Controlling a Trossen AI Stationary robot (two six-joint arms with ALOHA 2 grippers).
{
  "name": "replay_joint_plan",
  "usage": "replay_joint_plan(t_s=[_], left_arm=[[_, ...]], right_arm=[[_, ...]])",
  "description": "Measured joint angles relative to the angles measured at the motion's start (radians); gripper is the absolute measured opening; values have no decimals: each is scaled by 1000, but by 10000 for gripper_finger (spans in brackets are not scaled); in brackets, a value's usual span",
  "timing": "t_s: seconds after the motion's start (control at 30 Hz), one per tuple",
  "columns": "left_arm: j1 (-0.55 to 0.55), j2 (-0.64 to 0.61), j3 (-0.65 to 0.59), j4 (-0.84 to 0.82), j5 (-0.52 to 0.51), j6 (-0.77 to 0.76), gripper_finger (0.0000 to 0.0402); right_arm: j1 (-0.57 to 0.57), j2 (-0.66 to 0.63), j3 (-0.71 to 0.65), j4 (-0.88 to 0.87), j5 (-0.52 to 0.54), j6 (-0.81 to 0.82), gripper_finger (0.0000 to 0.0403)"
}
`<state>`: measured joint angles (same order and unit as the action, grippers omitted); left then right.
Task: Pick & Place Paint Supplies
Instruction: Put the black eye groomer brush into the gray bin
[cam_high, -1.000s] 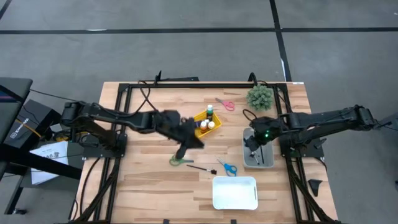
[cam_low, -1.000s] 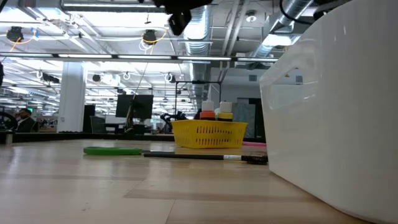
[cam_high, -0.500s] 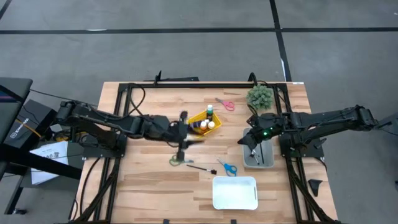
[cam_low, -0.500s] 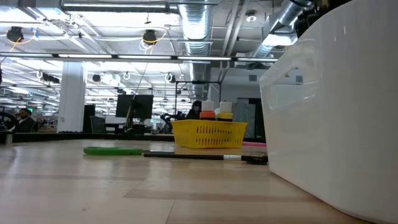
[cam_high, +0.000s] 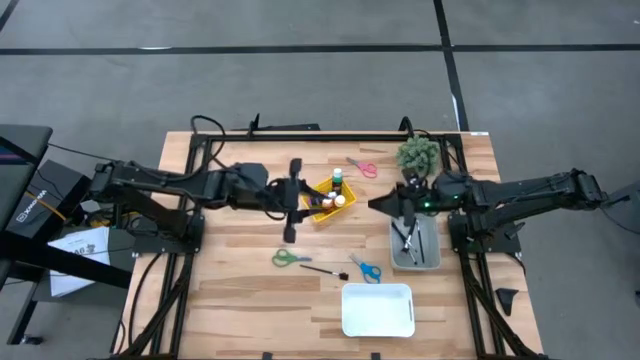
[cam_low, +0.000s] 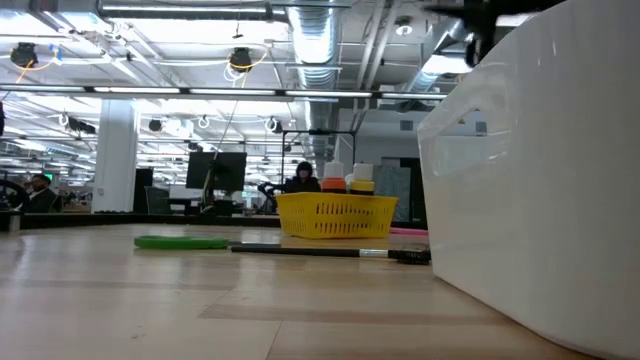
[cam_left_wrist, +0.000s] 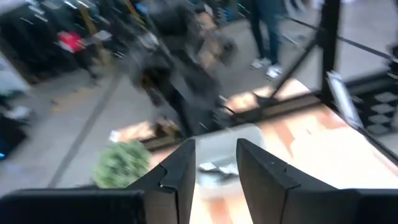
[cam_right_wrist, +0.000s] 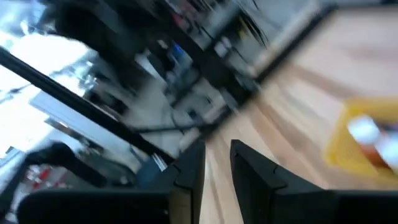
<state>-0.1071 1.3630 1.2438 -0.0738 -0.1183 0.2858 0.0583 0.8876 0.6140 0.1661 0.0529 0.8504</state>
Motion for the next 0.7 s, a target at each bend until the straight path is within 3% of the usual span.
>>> replay_joint_plan(t_s=[0.23, 0.5, 0.7], left_arm=[[34, 79, -2, -43, 130, -10, 99], [45, 198, -2, -84, 156, -137, 97], [48, 273, 0, -117, 175, -136, 97]], right_arm=[[32, 0, 0, 231, 64, -100, 72], [45, 0, 0, 452, 91, -174, 72], [31, 0, 0, 567, 88, -220, 72]])
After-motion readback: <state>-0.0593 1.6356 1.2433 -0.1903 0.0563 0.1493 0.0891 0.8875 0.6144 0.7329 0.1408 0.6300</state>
